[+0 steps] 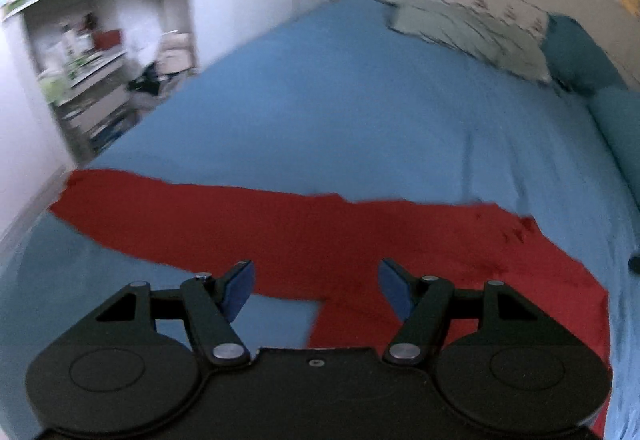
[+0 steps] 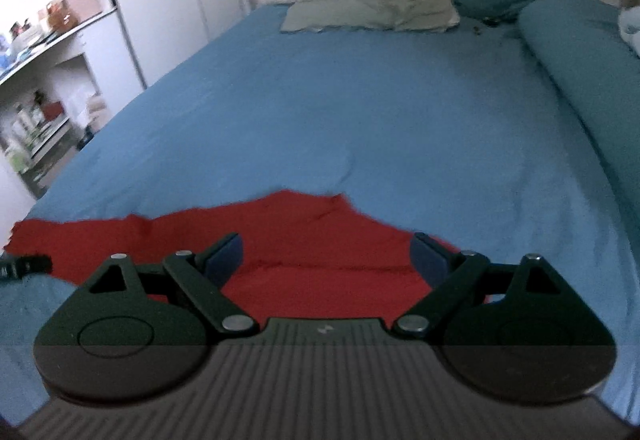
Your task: Fold small clothes
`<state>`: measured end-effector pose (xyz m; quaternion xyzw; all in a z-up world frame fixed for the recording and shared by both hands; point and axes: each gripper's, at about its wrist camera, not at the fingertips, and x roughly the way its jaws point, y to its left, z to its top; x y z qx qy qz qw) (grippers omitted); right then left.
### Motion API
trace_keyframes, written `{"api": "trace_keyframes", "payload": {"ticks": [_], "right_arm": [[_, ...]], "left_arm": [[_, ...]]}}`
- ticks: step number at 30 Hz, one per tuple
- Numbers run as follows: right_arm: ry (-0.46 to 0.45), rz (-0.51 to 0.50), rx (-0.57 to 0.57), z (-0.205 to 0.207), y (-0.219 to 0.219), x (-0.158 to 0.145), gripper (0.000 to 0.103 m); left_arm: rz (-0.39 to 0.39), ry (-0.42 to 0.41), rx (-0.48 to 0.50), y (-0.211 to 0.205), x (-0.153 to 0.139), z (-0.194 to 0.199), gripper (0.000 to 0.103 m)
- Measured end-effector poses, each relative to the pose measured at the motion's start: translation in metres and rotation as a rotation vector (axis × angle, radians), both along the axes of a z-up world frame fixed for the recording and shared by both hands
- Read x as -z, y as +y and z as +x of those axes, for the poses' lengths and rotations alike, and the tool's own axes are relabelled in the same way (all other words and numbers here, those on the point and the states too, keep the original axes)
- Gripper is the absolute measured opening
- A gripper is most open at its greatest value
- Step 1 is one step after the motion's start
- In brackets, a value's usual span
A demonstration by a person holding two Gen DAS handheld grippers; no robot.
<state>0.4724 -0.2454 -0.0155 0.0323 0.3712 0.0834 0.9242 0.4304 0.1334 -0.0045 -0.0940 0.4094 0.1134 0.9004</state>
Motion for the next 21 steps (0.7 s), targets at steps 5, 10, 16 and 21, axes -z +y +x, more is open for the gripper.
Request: {"api": "trace_keyframes", "payload": {"ticks": [5, 10, 16, 21], "right_arm": [[0.039, 0.036, -0.020, -0.013, 0.057, -0.006, 0.103], [0.059, 0.012, -0.017, -0.015, 0.114, 0.008, 0.103], [0.113, 0.028, -0.005, -0.007, 0.156, 0.040, 0.103], [0.133, -0.005, 0.019, -0.008, 0.179, 0.065, 0.103]], "left_arm": [[-0.008, 0.012, -0.105, 0.074, -0.004, -0.013, 0.074], [-0.023, 0.022, -0.222, 0.155, 0.022, -0.019, 0.091], [-0.064, 0.008, -0.334, 0.237, 0.076, -0.011, 0.089], [-0.111, 0.000, -0.367, 0.274, 0.115, 0.004, 0.069]]}}
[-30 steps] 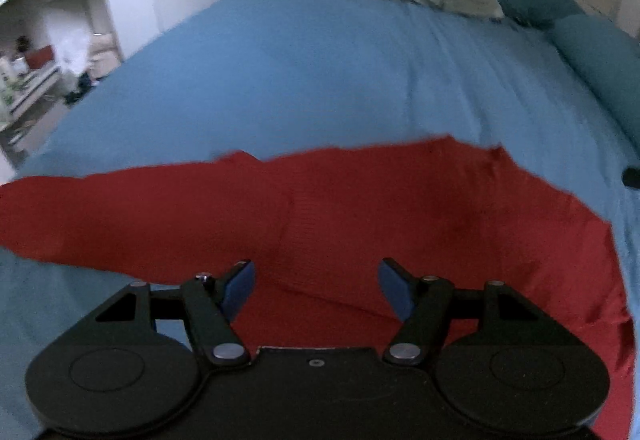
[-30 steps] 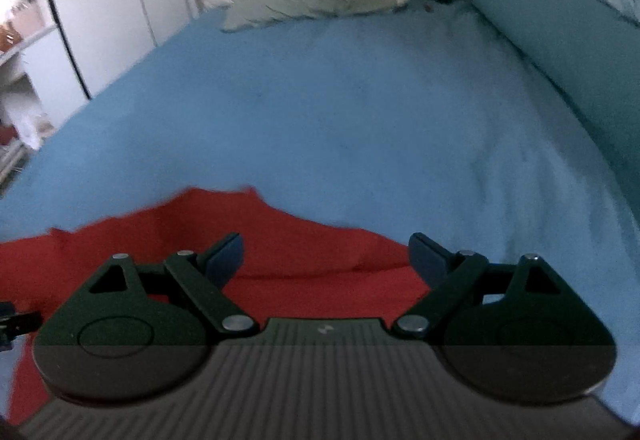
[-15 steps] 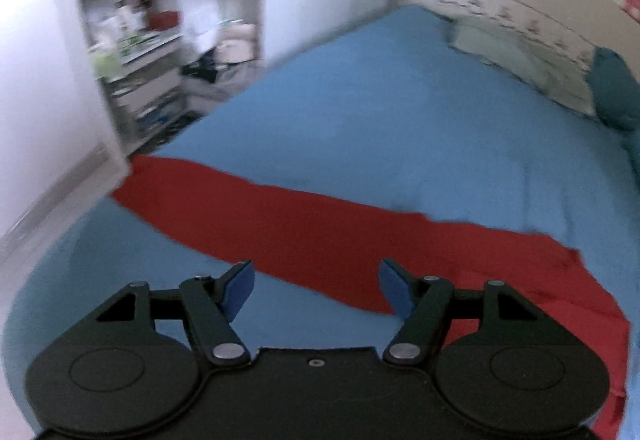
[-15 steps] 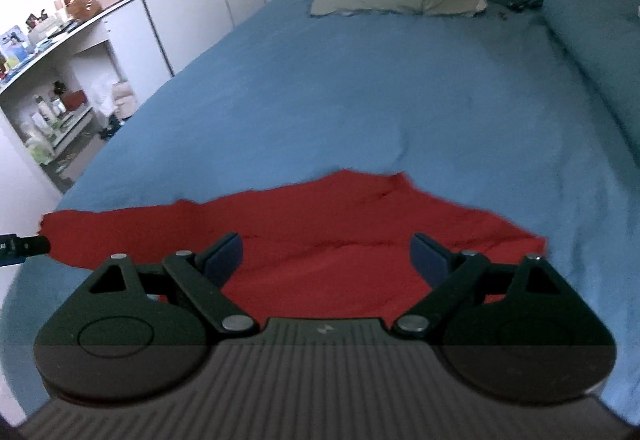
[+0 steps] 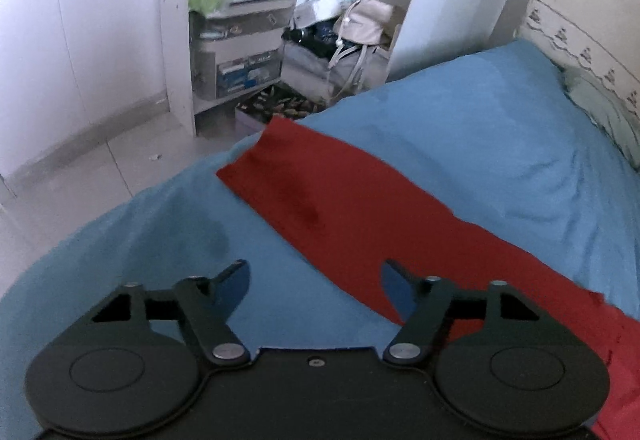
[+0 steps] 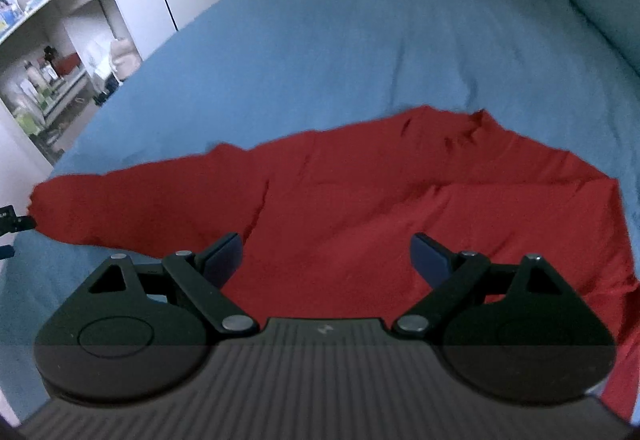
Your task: Fold small clothes
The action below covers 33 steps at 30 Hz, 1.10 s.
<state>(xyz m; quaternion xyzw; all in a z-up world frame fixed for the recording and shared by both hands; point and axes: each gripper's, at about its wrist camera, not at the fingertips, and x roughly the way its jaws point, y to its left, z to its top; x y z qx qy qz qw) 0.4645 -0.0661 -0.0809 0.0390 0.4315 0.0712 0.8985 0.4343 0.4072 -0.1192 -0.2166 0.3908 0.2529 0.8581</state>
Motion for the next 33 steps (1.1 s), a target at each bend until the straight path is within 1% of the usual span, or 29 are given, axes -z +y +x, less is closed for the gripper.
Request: {"api": "trace_keyframes", "payload": {"ticks": [1, 2, 3, 6, 7, 8, 9, 10, 11, 12, 16, 18, 21, 22, 24, 26, 28, 30, 33], "right_arm": [[0.006, 0.000, 0.005, -0.001, -0.001, 0.004, 0.103], [0.009, -0.001, 0.011, -0.001, 0.001, 0.008, 0.103], [0.012, -0.005, 0.018, 0.000, 0.003, 0.012, 0.103], [0.016, -0.016, 0.035, -0.002, 0.004, 0.020, 0.103], [0.017, -0.017, 0.041, -0.002, 0.005, 0.022, 0.103], [0.018, -0.017, 0.044, -0.002, 0.005, 0.023, 0.103], [0.018, -0.019, 0.047, -0.003, 0.003, 0.024, 0.103], [0.018, -0.021, 0.051, -0.004, 0.003, 0.025, 0.103], [0.016, -0.020, 0.053, -0.005, 0.002, 0.025, 0.103], [0.012, -0.012, 0.055, -0.005, 0.001, 0.025, 0.103], [-0.004, 0.008, 0.073, -0.009, -0.007, 0.024, 0.103], [-0.008, 0.008, 0.091, -0.011, -0.011, 0.021, 0.103], [-0.021, 0.025, 0.119, -0.014, -0.025, 0.017, 0.103], [-0.029, 0.027, 0.126, -0.014, -0.030, 0.015, 0.103], [-0.040, 0.033, 0.145, -0.014, -0.040, 0.013, 0.103], [-0.034, 0.026, 0.177, -0.014, -0.052, 0.010, 0.103], [-0.041, 0.041, 0.214, -0.015, -0.068, 0.004, 0.103], [-0.047, 0.059, 0.249, -0.017, -0.086, -0.002, 0.103], [-0.070, 0.066, 0.297, -0.021, -0.117, -0.011, 0.103]], "left_arm": [[-0.007, -0.004, -0.002, 0.003, 0.005, 0.001, 0.067], [-0.015, -0.008, -0.001, 0.006, 0.011, 0.004, 0.061], [-0.019, -0.006, -0.002, 0.007, 0.015, 0.007, 0.058], [-0.001, -0.007, -0.010, 0.009, 0.023, 0.013, 0.053], [0.012, -0.011, -0.010, 0.009, 0.024, 0.015, 0.050], [0.024, -0.016, -0.010, 0.008, 0.024, 0.017, 0.040], [0.026, -0.023, -0.014, 0.009, 0.025, 0.018, 0.022], [0.024, -0.024, -0.019, 0.011, 0.027, 0.022, 0.014], [0.014, -0.025, -0.028, 0.014, 0.028, 0.023, 0.009], [0.008, -0.028, -0.034, 0.016, 0.030, 0.026, 0.007], [0.034, -0.025, -0.030, 0.011, 0.024, 0.031, 0.006], [0.047, -0.047, -0.009, 0.004, 0.014, 0.032, 0.006], [0.103, -0.091, 0.056, -0.023, -0.014, 0.034, 0.006], [0.135, -0.100, 0.088, -0.039, -0.026, 0.034, 0.006], [0.166, -0.129, 0.158, -0.067, -0.042, 0.036, 0.006], [0.210, -0.168, 0.255, -0.107, -0.060, 0.037, 0.006], [0.240, -0.211, 0.347, -0.147, -0.074, 0.039, 0.006], [0.240, -0.259, 0.447, -0.196, -0.086, 0.042, 0.006], [0.220, -0.295, 0.589, -0.269, -0.090, 0.050, 0.006]]}}
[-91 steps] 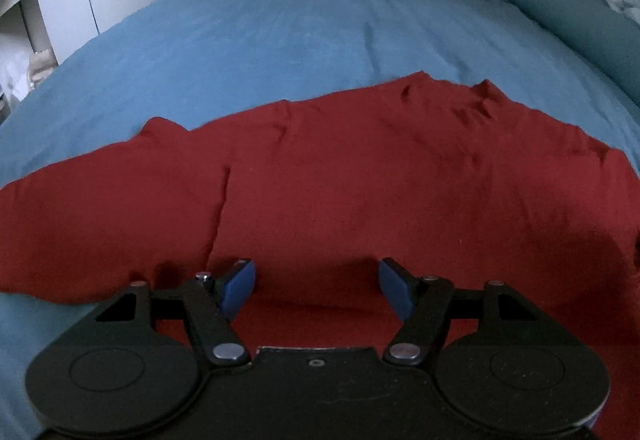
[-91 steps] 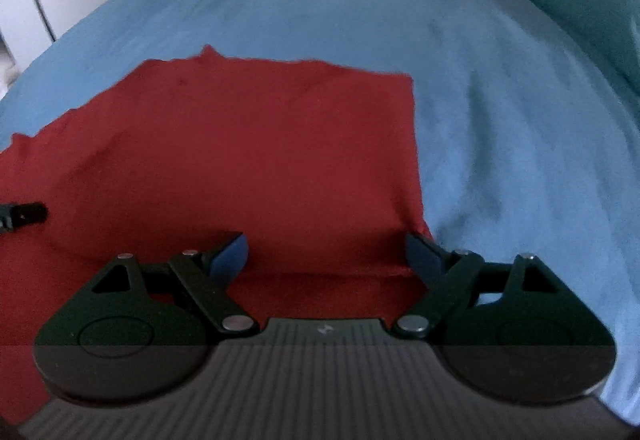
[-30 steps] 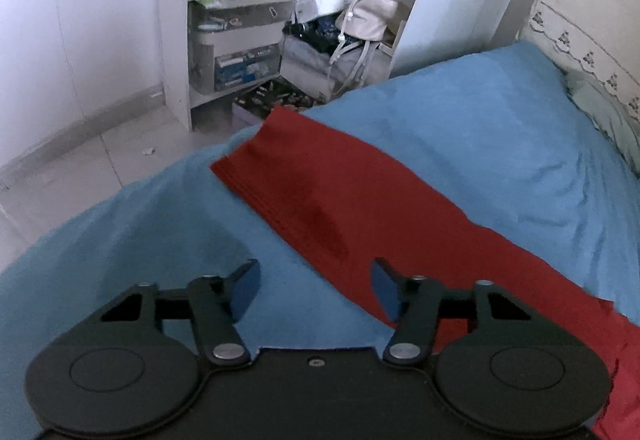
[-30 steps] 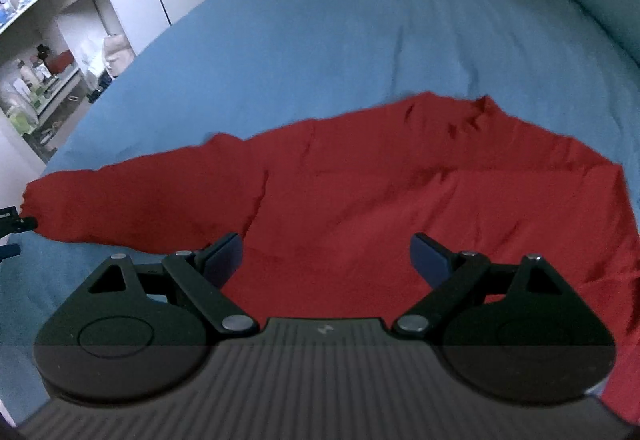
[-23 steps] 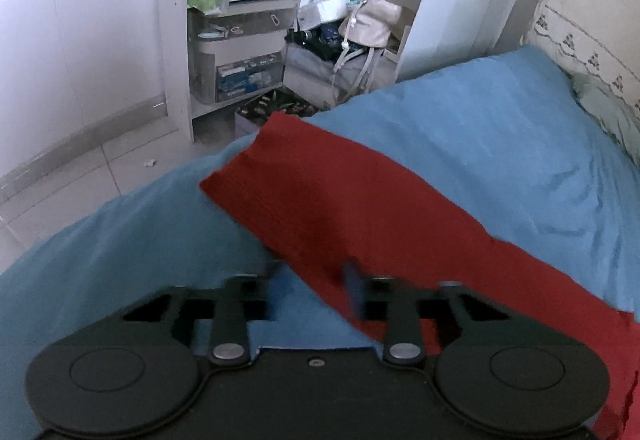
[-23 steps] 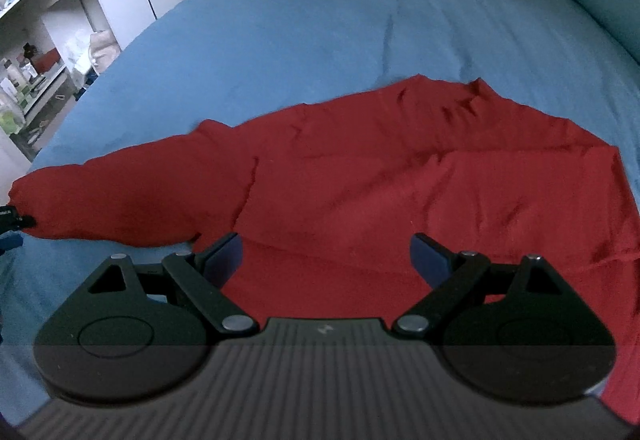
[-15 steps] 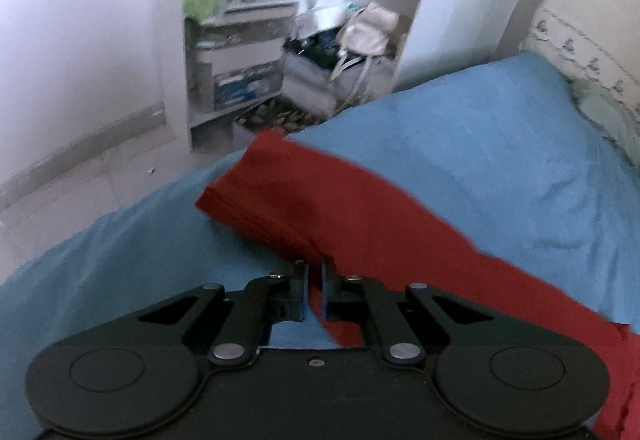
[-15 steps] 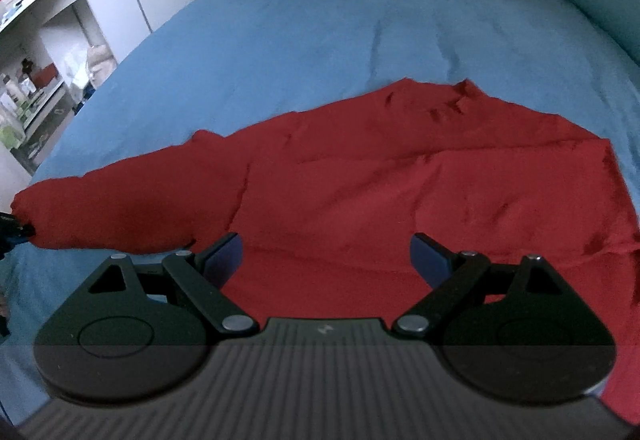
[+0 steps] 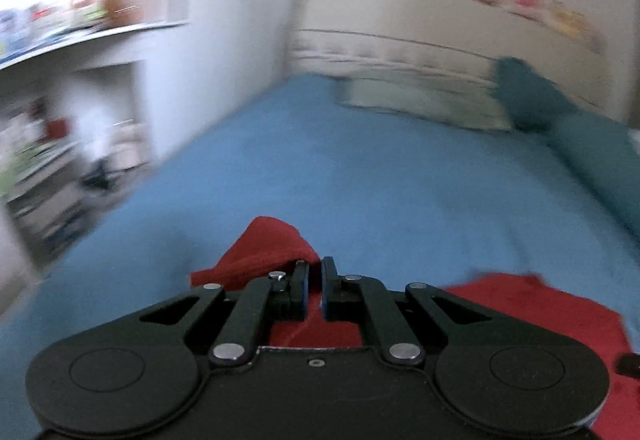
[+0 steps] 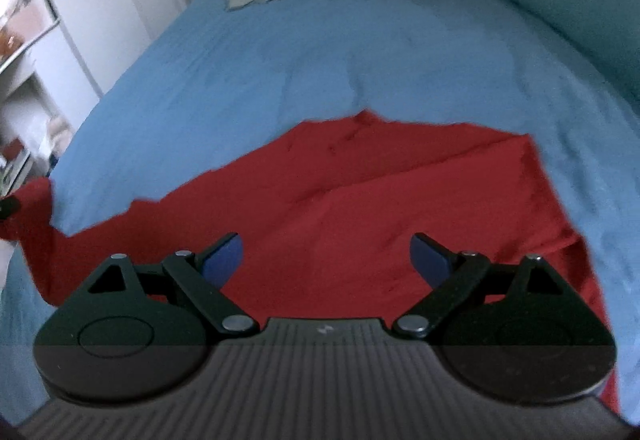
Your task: Fold small clothes
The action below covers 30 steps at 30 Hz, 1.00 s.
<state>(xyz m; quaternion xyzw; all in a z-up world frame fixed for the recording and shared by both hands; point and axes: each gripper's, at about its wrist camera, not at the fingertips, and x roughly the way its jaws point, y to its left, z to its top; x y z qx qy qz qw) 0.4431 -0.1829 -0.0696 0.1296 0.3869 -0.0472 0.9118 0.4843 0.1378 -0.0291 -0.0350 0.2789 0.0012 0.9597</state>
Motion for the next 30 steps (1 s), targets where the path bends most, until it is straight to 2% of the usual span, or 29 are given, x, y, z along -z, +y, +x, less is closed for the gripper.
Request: {"api": "trace_keyframes", "payload": {"ticks": [4, 8, 11, 13, 17, 19, 21, 23, 26, 30], "right_arm": [[-0.021, -0.008, 0.058, -0.006, -0.046, -0.007, 0.103], [-0.015, -0.030, 0.105, -0.015, -0.089, -0.004, 0.103], [0.015, -0.039, 0.120, -0.018, -0.115, 0.008, 0.103], [0.044, -0.034, 0.117, -0.018, -0.129, 0.020, 0.103], [0.060, -0.018, 0.092, -0.017, -0.136, 0.035, 0.103], [0.055, -0.010, 0.080, -0.016, -0.139, 0.037, 0.103], [0.053, -0.005, 0.063, -0.011, -0.137, 0.038, 0.103], [0.052, -0.012, 0.030, -0.004, -0.129, 0.036, 0.103], [0.058, -0.057, -0.069, 0.010, -0.105, 0.037, 0.103], [0.070, -0.170, -0.255, 0.030, -0.055, 0.052, 0.103]], "left_arm": [[-0.036, 0.007, 0.193, -0.106, 0.017, 0.005, 0.005], [-0.061, 0.112, 0.301, -0.184, 0.061, 0.014, 0.005], [-0.032, 0.207, 0.352, -0.220, 0.103, 0.015, 0.005], [-0.015, 0.249, 0.373, -0.232, 0.119, 0.016, 0.006], [-0.001, 0.286, 0.383, -0.231, 0.132, 0.016, 0.008], [0.002, 0.293, 0.389, -0.228, 0.132, 0.016, 0.022], [0.019, 0.275, 0.397, -0.220, 0.126, 0.008, 0.059], [0.050, 0.256, 0.382, -0.209, 0.115, 0.004, 0.069], [0.077, 0.265, 0.336, -0.177, 0.108, -0.005, 0.069], [0.134, 0.261, 0.240, -0.131, 0.105, -0.002, 0.071]]}}
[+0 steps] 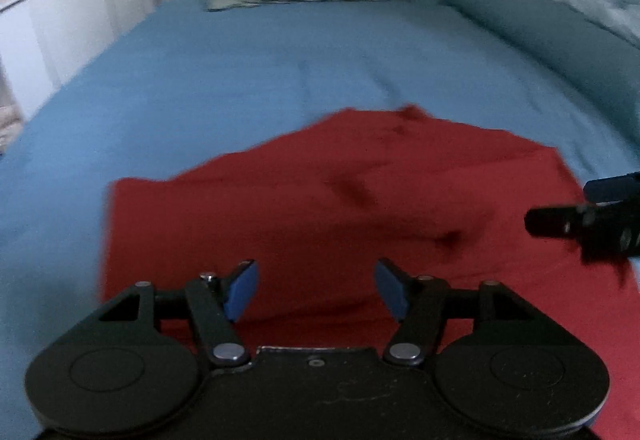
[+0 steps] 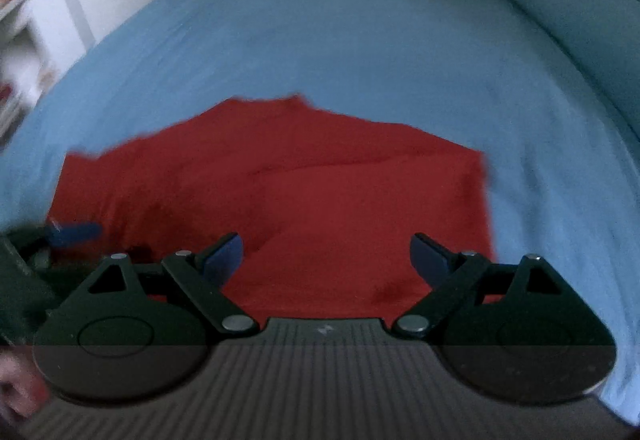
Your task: Fold small clothes
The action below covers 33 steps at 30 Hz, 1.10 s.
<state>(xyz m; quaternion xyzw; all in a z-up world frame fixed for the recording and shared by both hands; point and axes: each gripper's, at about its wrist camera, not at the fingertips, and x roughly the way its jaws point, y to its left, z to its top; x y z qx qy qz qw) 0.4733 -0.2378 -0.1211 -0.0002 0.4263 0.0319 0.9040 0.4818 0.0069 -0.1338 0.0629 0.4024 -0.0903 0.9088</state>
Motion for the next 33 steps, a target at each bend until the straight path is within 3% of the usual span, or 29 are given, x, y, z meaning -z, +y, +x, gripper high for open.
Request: {"api": "trace_keyframes", "payload": {"ticks": [3, 5, 7, 9, 11, 12, 13, 17, 21, 23, 26, 28, 29, 30, 31, 33], "right_arm": [[-0.009, -0.092, -0.117, 0.013, 0.041, 0.019, 0.103], [-0.006, -0.150, -0.183, 0.023, 0.064, 0.032, 0.096], [0.002, -0.218, -0.224, 0.032, 0.082, 0.046, 0.078], [-0.002, -0.263, -0.230, 0.038, 0.092, 0.054, 0.068], [-0.017, -0.251, -0.209, 0.043, 0.090, 0.053, 0.056], [-0.020, -0.237, -0.184, 0.046, 0.087, 0.052, 0.041], [-0.021, -0.216, -0.143, 0.048, 0.081, 0.049, 0.035], [-0.030, -0.041, 0.060, 0.046, 0.041, 0.035, 0.036], [0.040, 0.119, 0.190, 0.039, 0.009, 0.050, 0.040], [0.035, 0.176, 0.206, 0.035, 0.003, 0.055, 0.045], [0.020, 0.238, 0.222, 0.033, 0.000, 0.055, 0.072], [-0.004, 0.238, 0.254, 0.031, 0.002, 0.054, 0.073], [-0.002, 0.225, 0.266, 0.033, 0.002, 0.056, 0.070], [0.006, 0.215, 0.272, 0.035, 0.002, 0.056, 0.051], [0.017, 0.208, 0.271, 0.040, 0.003, 0.054, 0.023], [0.025, 0.201, 0.271, 0.043, 0.000, 0.048, 0.021]], "left_arm": [[0.022, 0.011, -0.058, 0.030, 0.005, 0.006, 0.071], [0.024, 0.022, -0.096, 0.048, 0.009, 0.009, 0.071], [0.030, 0.020, -0.123, 0.060, 0.009, 0.011, 0.071], [0.038, 0.014, -0.139, 0.068, 0.010, 0.012, 0.071], [0.039, 0.009, -0.149, 0.073, 0.010, 0.012, 0.071], [0.033, 0.009, -0.155, 0.076, 0.010, 0.012, 0.071], [0.026, 0.010, -0.160, 0.077, 0.009, 0.010, 0.071], [-0.001, 0.019, -0.195, 0.083, 0.010, 0.011, 0.071], [0.009, 0.030, -0.209, 0.090, 0.015, 0.007, 0.071], [0.019, 0.036, -0.210, 0.094, 0.018, 0.005, 0.072], [0.030, 0.045, -0.217, 0.101, 0.023, 0.000, 0.072], [0.032, 0.048, -0.223, 0.105, 0.025, -0.004, 0.073], [0.035, 0.050, -0.226, 0.107, 0.026, -0.006, 0.073], [0.042, 0.052, -0.229, 0.108, 0.028, -0.007, 0.073], [0.047, 0.054, -0.230, 0.108, 0.029, -0.007, 0.073], [0.046, 0.059, -0.234, 0.109, 0.032, -0.006, 0.073]]}}
